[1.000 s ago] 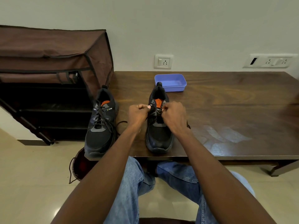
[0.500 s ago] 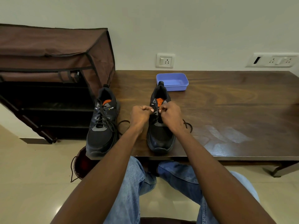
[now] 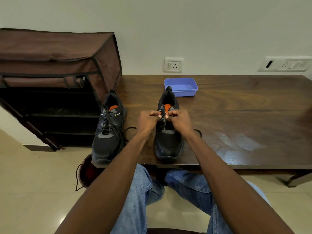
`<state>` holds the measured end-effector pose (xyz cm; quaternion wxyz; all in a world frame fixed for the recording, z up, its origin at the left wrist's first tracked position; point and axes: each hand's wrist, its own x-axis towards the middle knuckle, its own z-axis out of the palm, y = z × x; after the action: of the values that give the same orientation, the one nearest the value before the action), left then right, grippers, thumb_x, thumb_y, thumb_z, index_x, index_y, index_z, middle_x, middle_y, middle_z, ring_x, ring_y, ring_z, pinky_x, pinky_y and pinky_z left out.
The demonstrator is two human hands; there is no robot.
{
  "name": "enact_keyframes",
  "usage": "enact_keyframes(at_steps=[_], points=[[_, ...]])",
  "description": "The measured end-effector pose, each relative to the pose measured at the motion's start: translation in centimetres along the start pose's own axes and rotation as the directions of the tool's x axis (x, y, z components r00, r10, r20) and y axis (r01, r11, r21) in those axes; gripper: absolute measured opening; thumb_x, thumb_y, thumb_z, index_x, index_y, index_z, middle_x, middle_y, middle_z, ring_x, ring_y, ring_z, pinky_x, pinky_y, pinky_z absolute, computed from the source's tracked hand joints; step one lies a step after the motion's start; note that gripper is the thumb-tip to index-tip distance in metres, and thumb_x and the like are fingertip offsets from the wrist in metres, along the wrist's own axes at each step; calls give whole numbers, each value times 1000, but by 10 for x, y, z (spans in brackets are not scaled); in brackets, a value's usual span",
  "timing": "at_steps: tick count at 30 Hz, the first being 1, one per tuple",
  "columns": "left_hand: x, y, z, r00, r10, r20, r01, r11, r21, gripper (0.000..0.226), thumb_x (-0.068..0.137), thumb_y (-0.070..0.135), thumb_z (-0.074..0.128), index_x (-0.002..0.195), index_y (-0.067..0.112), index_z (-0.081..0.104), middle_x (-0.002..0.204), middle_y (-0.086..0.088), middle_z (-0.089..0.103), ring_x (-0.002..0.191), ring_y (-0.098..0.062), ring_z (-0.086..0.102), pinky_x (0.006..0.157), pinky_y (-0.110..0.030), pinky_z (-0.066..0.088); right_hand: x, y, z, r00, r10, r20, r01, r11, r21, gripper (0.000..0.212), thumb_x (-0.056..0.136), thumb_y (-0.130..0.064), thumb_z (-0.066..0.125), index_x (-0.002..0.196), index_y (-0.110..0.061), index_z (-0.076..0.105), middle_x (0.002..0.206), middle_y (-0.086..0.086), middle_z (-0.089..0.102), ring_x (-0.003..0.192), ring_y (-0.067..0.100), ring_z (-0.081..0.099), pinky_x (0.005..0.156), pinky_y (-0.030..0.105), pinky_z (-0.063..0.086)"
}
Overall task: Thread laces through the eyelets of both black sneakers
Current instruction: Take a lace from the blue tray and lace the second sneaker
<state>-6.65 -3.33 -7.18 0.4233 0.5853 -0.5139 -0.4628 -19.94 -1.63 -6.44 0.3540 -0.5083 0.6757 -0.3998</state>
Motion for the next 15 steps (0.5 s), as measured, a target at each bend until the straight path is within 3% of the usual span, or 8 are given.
enact_keyframes(at_steps=[6, 9, 11, 15], points=[[-2, 3, 1, 998, 53, 36, -55, 995, 78, 17, 88, 8, 69, 102, 14, 77, 94, -2, 75, 88, -15, 71, 82, -31, 59, -3, -8, -2, 996, -75, -42, 75, 997, -10, 30, 92, 3, 56, 101, -23, 68, 85, -3, 67, 88, 14, 65, 80, 30, 54], [-6, 5, 1, 991, 133, 23, -135, 983, 124, 13, 93, 15, 68, 101, 12, 77, 92, 0, 75, 83, -8, 69, 68, -13, 52, -3, -6, 0, 997, -66, -45, 64, 997, -42, 27, 92, 2, 58, 110, -16, 68, 91, 2, 71, 90, 16, 67, 86, 37, 57], [-8, 6, 2, 988, 156, 15, -157, 977, 143, 14, 95, 15, 65, 100, 10, 77, 91, 0, 75, 79, -4, 67, 62, -9, 49, -1, -5, 1, 996, -78, -42, 73, 992, -100, 30, 92, 0, 59, 116, -15, 69, 95, 2, 72, 91, 15, 67, 88, 39, 57], [-4, 6, 4, 991, 129, -30, -122, 976, 182, 13, 98, 16, 61, 98, 10, 72, 89, -2, 72, 78, -10, 67, 58, -13, 49, -6, -5, 0, 939, -333, -85, 283, 891, -355, 29, 94, -5, 58, 117, -13, 72, 118, 6, 67, 110, 18, 57, 97, 34, 49]])
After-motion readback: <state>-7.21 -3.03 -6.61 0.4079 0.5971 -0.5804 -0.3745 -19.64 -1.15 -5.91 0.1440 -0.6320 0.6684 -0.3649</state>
